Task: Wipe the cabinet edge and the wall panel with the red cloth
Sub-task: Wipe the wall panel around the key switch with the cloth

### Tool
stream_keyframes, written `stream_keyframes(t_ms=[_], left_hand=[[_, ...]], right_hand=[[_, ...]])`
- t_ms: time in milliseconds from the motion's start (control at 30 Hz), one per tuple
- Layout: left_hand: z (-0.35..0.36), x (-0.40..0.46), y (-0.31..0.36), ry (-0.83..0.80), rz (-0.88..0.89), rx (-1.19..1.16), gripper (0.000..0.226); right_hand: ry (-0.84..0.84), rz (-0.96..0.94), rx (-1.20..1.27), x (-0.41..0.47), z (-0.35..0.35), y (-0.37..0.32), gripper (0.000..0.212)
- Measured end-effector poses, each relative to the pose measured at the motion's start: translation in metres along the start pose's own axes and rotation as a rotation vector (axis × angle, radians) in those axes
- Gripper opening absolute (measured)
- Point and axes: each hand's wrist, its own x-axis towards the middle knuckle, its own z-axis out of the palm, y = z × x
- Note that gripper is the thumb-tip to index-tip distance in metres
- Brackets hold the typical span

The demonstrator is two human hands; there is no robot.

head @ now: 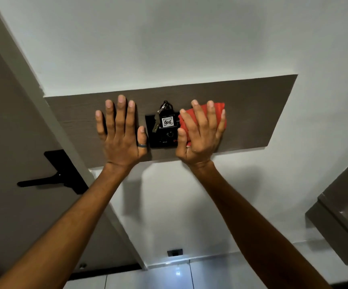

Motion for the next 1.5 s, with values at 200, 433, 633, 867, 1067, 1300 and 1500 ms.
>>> stream_keyframes(t_ms=[200,433,633,867,1067,1300,1500], left_hand=[[0.003,-0.002,0.0,0.007,-0.007,0.02,0.063],[0.002,0.0,0.0,0.006,-0.011,0.01,0.062],[0.003,0.002,0.0,0.003,0.001,0.016,0.062],[0.001,0.002,0.002,-0.008,-0.002,0.026,0.063],[0.002,0.001,0.0,-0.003,0.003,0.022,0.063],[0.002,0.002,0.0,0.004,0.009,0.015,0.063],[-0.001,0.003,0.002,0.002,0.014,0.023,0.062]], right_hand=[[-0.029,-0.185,0.002,0.008,-0.002,0.022,0.043],[-0.016,-0.17,0.037,0.002,-0.001,0.019,0.041],[-0.008,0.002,0.013,-0.012,0.0,-0.011,0.042],[0.014,0.055,0.016,0.0,0.0,-0.011,0.039],[-0.003,-0.125,0.007,0.01,-0.002,0.023,0.043],[-0.048,-0.171,-0.034,-0.038,-0.007,0.02,0.043],[0.004,-0.063,-0.025,0.002,0.005,0.005,0.044]])
